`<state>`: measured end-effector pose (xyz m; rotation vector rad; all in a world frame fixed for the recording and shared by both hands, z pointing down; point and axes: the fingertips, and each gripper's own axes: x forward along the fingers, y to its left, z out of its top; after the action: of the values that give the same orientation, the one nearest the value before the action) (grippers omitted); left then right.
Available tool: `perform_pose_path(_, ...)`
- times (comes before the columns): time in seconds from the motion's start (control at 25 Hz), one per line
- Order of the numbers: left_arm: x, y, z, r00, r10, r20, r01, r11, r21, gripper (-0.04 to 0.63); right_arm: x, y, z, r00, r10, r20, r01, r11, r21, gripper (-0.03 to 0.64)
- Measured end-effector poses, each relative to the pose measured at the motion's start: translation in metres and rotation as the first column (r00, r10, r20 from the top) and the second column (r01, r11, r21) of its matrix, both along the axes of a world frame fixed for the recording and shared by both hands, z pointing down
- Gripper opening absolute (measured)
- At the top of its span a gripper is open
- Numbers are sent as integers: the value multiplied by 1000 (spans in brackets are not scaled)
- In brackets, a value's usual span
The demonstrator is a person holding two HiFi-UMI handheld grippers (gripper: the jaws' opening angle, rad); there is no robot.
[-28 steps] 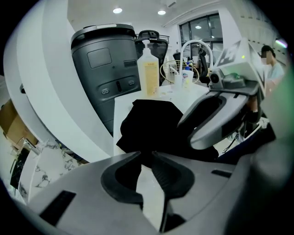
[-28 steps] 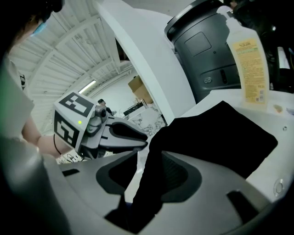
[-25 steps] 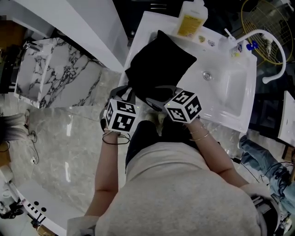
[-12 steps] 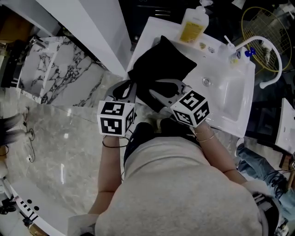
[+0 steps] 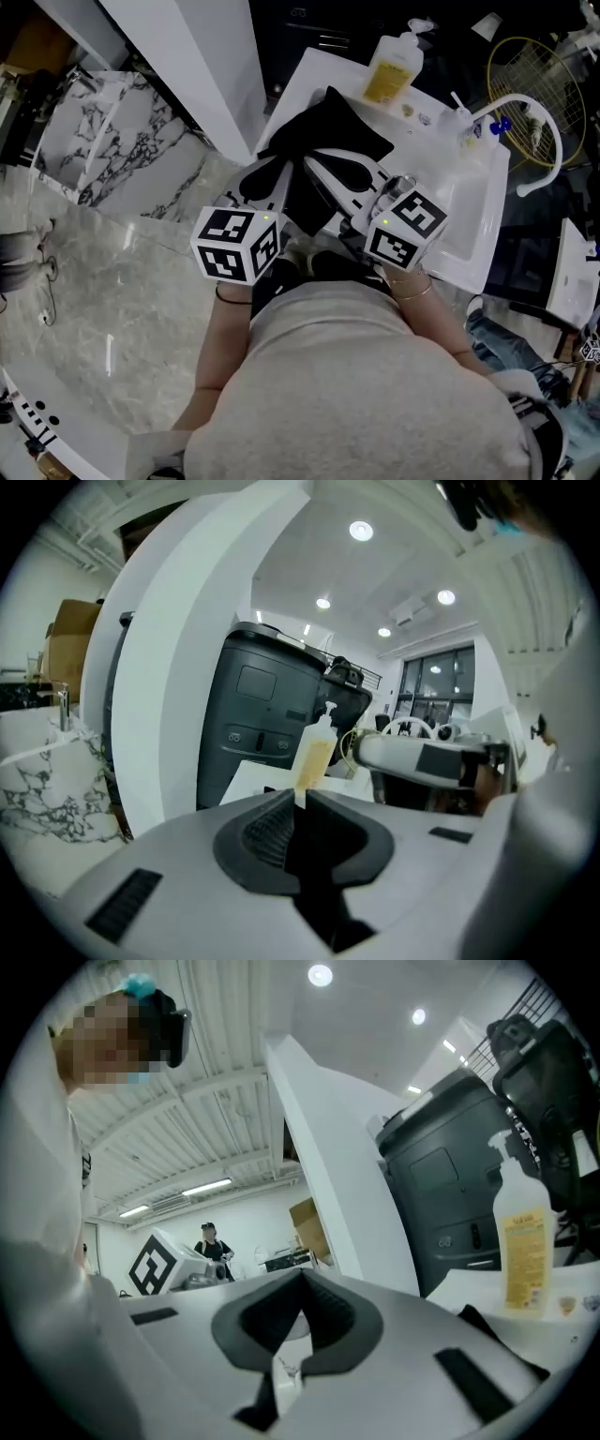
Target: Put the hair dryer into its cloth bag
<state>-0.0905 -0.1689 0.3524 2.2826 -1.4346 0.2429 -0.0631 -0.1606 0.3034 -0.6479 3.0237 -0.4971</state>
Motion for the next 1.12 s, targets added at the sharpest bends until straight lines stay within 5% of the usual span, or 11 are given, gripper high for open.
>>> perform_pose_path(0.2,1,8,-15,999,-20,-44,22,999,45,31,5,1,-19,999,37,9,-37,996,87,-2)
perform_pose_path(0.44,1,21,-15,1000,-15,-8,16,999,45,20,20,-3,-12,989,142,34,-143,989,35,-2)
perform_pose_path(0.68,0,28,-17,997,-25,-75,31,997,71,17,20,12,3,992,126,-2,-126,992,19,-2)
perform_pose_path(1.12,6,36,1,1000,-16,-11,16,999,31,15,24,15,18,989,143,-32,-144,990,-10,-2)
